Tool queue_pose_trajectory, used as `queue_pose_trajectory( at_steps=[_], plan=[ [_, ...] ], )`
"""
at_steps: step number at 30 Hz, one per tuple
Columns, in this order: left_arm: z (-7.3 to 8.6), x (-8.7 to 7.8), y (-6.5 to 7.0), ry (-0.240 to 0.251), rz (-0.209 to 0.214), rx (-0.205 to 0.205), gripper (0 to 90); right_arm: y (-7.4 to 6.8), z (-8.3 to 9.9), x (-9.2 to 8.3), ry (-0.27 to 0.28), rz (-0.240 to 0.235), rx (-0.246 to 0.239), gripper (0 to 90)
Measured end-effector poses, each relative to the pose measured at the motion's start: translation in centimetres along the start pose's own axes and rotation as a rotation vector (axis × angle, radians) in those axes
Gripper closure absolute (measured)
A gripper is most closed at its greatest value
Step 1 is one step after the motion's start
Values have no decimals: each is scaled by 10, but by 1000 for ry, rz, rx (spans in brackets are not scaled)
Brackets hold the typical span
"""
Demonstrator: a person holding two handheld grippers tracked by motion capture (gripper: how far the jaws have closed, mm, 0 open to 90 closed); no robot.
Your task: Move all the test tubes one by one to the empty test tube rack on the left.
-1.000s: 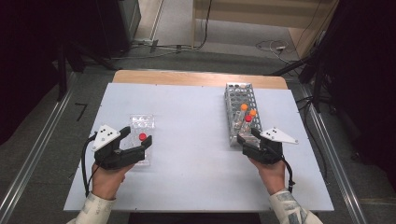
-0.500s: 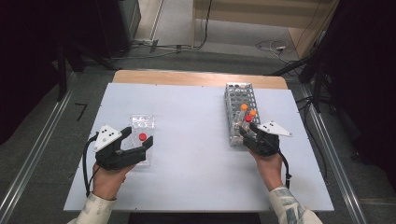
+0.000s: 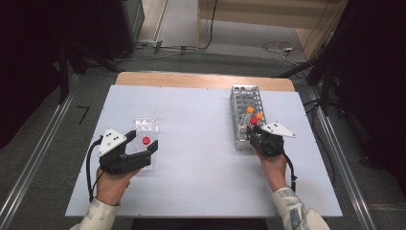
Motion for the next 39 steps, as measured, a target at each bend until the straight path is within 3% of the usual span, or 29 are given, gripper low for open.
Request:
queue_pose_trajectory(
  at_steps=[9,24,31,39],
  plan=[
    [0,0,1,-1,3,0,191,-1,-5,-4,20,7,-6,717],
    [-1,-2,2,6,7,-1,190,-15,-31,-38,124,7,-58,721],
    [-2,-3,4,10,11,5,191,-28,-38,-51,145,-46,-68,721],
    [-3,-5,9,15,24,10,190,-55,-35,-51,122,-145,-101,721]
  ],
)
Point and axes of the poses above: each handheld gripper's, and its own axes: x roughly forward along the jaws, z roughly out of its underside, y roughly to its right, the point moved 4 cm from there along x, roughly forward along the jaws, and after that the axes turned 12 degrees about -z, right-handed, at the moved point
